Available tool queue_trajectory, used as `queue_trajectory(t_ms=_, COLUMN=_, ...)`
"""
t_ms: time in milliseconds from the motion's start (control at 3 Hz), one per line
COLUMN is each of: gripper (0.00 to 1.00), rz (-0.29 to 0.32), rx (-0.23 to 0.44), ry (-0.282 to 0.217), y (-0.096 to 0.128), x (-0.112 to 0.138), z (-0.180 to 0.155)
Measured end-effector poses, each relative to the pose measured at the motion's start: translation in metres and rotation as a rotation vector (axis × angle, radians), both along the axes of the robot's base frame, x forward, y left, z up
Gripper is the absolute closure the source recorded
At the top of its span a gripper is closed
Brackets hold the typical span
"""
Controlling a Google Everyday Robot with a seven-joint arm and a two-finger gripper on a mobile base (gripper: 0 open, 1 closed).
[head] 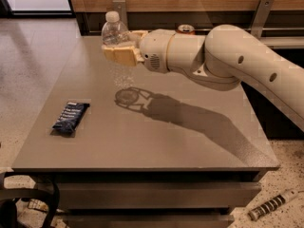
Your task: Move water bottle near rxbar blueberry
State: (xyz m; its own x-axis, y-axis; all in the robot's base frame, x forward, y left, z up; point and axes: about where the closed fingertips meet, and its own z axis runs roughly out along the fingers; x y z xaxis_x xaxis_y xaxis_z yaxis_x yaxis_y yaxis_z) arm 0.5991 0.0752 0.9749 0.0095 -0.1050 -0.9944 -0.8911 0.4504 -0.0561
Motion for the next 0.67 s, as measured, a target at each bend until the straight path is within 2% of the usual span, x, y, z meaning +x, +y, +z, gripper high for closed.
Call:
queue_trajectory(t_ms=333, gripper=1.0, rz=0.044, rx=-0.032, ry=0.012, y=0.019, x=-0.023, z=-0.009)
queue_trajectory(t_ms=667, gripper=1.0, rz=0.067, rx=-0.091, ry=0.051, y=0.034, x=-0.045, z=-0.025)
